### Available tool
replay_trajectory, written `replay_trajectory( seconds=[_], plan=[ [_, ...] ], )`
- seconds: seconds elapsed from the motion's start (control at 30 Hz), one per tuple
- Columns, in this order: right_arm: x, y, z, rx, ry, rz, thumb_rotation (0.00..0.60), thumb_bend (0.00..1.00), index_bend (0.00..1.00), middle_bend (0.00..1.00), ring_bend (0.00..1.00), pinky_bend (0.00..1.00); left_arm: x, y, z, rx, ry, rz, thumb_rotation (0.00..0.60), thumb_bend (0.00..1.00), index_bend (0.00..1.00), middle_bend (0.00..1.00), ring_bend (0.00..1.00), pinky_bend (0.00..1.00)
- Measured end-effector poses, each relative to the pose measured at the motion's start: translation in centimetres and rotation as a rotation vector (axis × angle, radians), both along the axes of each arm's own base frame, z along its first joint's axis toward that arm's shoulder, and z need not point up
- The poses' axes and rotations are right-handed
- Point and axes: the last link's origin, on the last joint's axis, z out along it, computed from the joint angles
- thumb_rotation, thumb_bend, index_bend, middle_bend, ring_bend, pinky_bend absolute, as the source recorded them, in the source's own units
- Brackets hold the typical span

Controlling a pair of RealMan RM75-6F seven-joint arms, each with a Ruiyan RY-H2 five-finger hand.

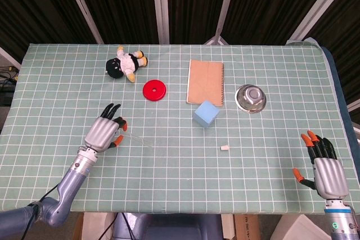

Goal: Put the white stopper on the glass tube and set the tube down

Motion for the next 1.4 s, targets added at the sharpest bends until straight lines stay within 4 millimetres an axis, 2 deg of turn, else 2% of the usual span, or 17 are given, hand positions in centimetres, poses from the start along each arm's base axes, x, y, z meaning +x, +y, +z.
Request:
replay_trajectory(
  seconds=[0.37,0.6,0.67,0.93,1.1,1.4],
  plan=[
    [0.4,-0.3,-0.7,0.017,0.032,0.003,0.6,0.32,0.0,0.0,0.0,0.0,0.7,0.2,0.9,0.031,-0.217,-0.013,0.6,0.56,0.55,0.5,0.08,0.0],
    [1.6,-1.7,-2.1,0.046,0.063,0.033,0.6,0.32,0.0,0.0,0.0,0.0,0.6,0.9,1.0,0.031,-0.258,0.0,0.6,0.56,0.55,0.5,0.08,0.0],
    [2.2,-2.4,-2.7,0.061,0.071,0.049,0.6,0.32,0.04,0.02,0.0,0.0,0.6,1.0,1.0,0.03,-0.268,0.002,0.6,0.56,0.55,0.5,0.08,0.0],
    [5.6,-5.8,-6.5,0.162,0.109,0.167,0.6,0.32,0.34,0.19,0.05,0.0,0.7,1.3,1.7,0.041,-0.32,-0.013,0.6,0.57,0.55,0.5,0.08,0.0],
    [7.7,-7.4,-9.7,0.241,0.153,0.241,0.6,0.32,0.4,0.22,0.06,0.0,0.4,1.2,2.3,0.043,-0.323,-0.015,0.6,0.57,0.55,0.5,0.08,0.0],
    [9.1,-8.5,-13.6,0.284,0.173,0.26,0.6,0.32,0.47,0.23,0.06,0.0,0.1,1.2,3.2,0.052,-0.321,-0.013,0.6,0.57,0.55,0.5,0.08,0.0]
  ],
)
